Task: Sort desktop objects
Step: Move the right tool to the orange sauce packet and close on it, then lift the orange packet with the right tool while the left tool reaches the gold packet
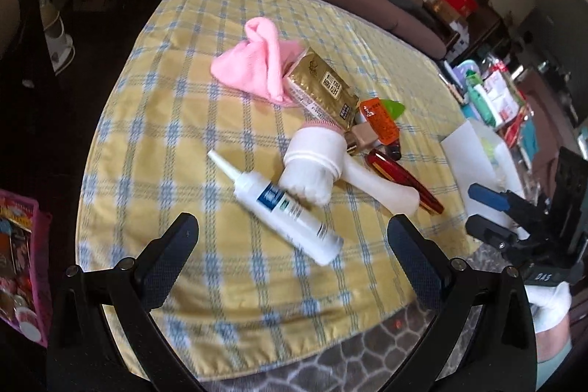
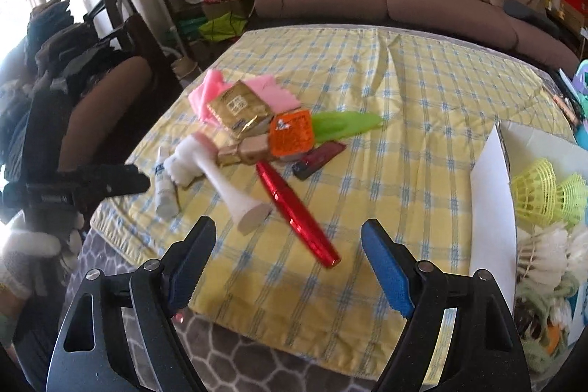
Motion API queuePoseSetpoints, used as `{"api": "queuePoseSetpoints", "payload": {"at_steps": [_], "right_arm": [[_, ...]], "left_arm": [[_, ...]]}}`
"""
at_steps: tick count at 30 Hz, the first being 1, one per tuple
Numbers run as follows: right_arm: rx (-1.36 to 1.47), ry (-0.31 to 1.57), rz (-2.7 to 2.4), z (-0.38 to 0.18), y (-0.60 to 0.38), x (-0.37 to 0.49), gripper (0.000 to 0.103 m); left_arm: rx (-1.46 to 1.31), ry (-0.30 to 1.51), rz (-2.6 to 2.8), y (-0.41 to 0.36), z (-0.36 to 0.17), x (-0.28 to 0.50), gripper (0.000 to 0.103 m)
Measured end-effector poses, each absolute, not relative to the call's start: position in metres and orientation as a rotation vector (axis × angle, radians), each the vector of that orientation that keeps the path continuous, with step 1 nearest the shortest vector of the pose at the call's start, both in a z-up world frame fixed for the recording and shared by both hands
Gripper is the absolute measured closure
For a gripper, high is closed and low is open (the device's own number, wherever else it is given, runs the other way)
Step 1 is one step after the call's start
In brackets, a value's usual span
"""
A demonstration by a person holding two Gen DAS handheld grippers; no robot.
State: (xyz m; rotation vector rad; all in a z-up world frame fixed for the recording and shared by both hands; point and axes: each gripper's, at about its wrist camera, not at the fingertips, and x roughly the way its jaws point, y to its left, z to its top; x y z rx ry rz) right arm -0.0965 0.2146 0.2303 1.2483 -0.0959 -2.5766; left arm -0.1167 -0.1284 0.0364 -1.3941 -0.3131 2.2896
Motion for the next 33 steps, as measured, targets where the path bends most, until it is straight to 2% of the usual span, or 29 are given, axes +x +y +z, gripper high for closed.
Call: {"api": "queuePoseSetpoints", "payload": {"at_steps": [14,21,24,25,26,29,33], "right_arm": [[1.290,-0.076,-2.591,0.221,0.195,-0.187,0.019],[1.397,0.053,-2.624,0.196,0.176,-0.224,0.021],[1.443,0.108,-2.598,0.185,0.169,-0.227,0.031],[1.445,0.141,-2.592,0.184,0.166,-0.227,0.040],[1.460,0.185,-2.587,0.183,0.164,-0.228,0.055],[1.461,0.250,-2.558,0.184,0.162,-0.226,0.059],[1.421,0.114,-2.563,0.202,0.179,-0.216,0.059]], "left_arm": [[-1.363,-0.228,2.359,-0.123,0.041,-0.120,0.000],[-1.362,-0.263,2.353,-0.127,0.044,-0.126,0.000],[-1.354,-0.270,2.354,-0.128,0.047,-0.128,0.000],[-1.351,-0.272,2.353,-0.128,0.048,-0.128,0.000],[-1.351,-0.276,2.349,-0.127,0.048,-0.129,0.000],[-1.350,-0.281,2.339,-0.127,0.048,-0.130,0.000],[-1.334,-0.269,2.344,-0.126,0.051,-0.129,0.000]]}}
